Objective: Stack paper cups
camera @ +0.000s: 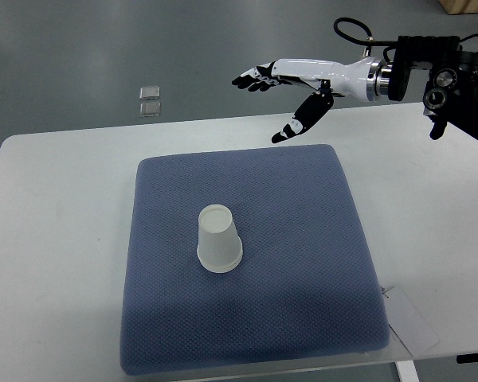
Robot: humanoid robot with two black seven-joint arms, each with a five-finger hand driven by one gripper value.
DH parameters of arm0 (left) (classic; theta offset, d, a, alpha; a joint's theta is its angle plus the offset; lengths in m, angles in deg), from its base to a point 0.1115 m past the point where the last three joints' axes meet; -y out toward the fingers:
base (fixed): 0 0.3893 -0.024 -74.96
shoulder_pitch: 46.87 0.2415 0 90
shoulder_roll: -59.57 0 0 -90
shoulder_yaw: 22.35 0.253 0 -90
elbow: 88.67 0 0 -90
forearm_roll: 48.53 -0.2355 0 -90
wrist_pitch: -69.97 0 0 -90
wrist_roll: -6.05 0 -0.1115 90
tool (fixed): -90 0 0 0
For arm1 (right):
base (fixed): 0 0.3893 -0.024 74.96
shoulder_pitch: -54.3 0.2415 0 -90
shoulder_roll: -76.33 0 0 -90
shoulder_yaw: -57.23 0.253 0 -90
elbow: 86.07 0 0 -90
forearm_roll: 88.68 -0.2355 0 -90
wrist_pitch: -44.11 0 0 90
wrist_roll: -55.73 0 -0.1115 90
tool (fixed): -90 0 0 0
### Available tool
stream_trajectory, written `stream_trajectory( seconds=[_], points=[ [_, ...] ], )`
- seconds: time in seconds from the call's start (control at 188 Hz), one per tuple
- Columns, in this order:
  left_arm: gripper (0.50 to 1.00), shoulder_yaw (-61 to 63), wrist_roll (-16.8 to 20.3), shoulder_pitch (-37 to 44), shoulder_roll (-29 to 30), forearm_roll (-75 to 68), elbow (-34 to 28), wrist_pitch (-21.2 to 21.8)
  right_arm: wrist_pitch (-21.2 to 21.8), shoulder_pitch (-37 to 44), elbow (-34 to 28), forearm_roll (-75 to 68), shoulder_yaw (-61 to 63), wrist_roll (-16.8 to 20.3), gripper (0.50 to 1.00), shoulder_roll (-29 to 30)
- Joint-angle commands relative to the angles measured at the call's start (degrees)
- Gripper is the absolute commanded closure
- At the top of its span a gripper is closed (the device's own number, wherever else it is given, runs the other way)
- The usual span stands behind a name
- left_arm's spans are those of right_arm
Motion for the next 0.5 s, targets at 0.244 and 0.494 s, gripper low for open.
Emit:
stream_trajectory(
  seconds=[0.244,0.494],
  points=[
    [0.500,0.0,0.0,0.0,0.0,0.0,0.0,0.0,-17.4,-6.9,14.4,-32.6,0.4,4.6,0.591,3.7],
    [0.500,0.0,0.0,0.0,0.0,0.0,0.0,0.0,-25.7,-11.2,15.5,-46.9,0.8,5.2,0.591,6.2]
  ],
)
